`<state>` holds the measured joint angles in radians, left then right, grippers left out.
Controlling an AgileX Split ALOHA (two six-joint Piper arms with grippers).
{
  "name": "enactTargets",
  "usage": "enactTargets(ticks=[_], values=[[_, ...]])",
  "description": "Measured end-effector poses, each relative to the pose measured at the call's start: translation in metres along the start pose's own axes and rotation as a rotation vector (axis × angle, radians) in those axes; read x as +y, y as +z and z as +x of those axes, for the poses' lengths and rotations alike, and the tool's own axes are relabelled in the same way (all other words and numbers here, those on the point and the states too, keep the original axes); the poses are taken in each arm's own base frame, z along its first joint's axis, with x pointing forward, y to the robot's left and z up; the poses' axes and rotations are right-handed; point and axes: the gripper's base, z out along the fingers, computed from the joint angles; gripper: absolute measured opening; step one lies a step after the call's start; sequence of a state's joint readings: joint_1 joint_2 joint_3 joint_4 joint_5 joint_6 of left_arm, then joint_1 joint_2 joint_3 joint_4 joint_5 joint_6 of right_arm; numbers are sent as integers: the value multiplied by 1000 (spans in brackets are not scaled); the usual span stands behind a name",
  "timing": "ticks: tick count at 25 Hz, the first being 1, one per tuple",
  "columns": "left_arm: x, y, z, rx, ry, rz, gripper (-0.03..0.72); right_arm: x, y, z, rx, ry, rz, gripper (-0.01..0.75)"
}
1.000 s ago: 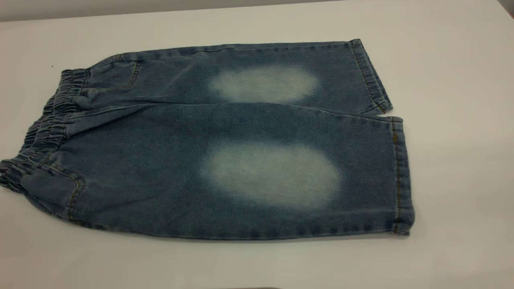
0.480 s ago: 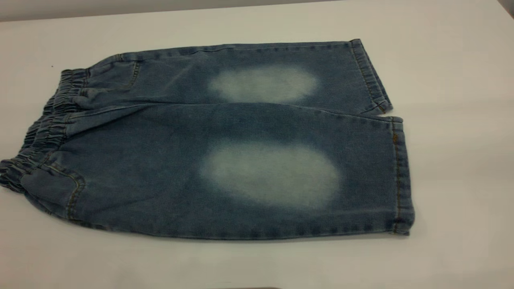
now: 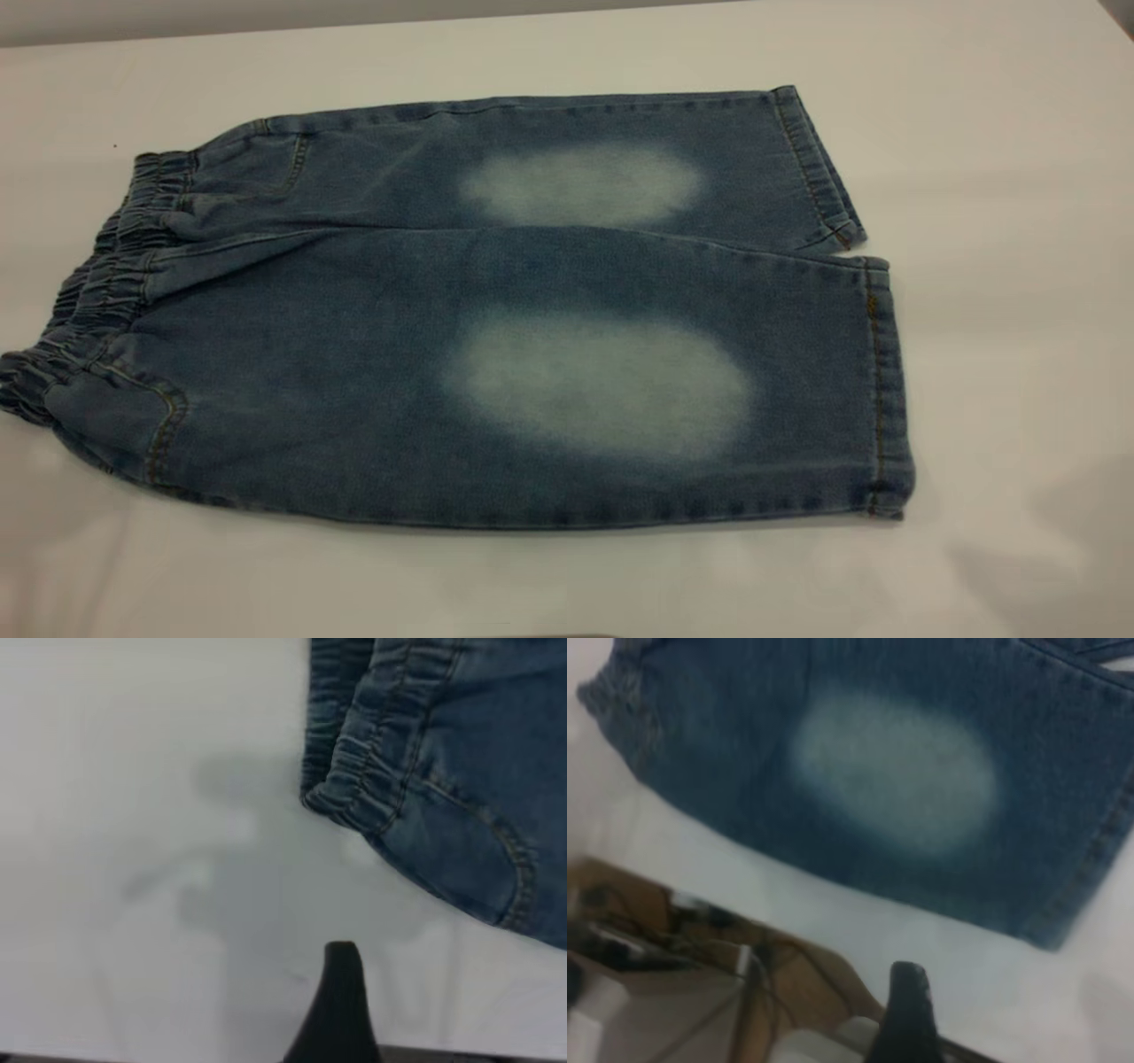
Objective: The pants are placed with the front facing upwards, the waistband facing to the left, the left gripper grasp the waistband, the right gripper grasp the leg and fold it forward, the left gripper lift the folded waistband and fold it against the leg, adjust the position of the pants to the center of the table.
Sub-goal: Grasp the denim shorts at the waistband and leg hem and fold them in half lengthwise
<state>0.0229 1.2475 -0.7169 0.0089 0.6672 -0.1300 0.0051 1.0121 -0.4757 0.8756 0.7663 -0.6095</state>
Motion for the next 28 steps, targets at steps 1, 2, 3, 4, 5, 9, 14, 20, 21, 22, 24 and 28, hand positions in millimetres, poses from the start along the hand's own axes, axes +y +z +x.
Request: enactTargets(ticks=[1,2,3,4,5,9,14,20,21,22,24,28], values=[[0,11,-2,19,-4,-2,571,-3,5,-3,-1,22,1,506],[0,26,-3,54,-13,-7,571,-6,10,-5,5,46,2,506],[1,36,-4,78,-28,-8,571,-10,15,-7,11,63,6,507],[2,48,-4,111,-50,-9,571,-12,20,-8,15,75,8,507],[4,60,-4,144,-73,-11,571,-14,23,-9,14,82,7,507],[14,95,-1,215,-159,-19,571,-19,33,-14,-2,80,-2,507],[15,123,-5,221,-237,-10,571,-19,36,-18,-32,88,-27,507],[16,153,-14,241,-294,-23,571,-19,36,-19,-42,92,-32,507],[16,156,-15,243,-296,-23,571,-19,36,-19,-42,92,-32,507],[16,158,-16,243,-301,-23,571,-19,36,-19,-42,90,-32,507],[15,159,-18,249,-317,-19,570,-19,36,-19,-42,90,-32,507],[15,159,-16,280,-320,-20,570,-19,36,-19,-43,90,-31,507]])
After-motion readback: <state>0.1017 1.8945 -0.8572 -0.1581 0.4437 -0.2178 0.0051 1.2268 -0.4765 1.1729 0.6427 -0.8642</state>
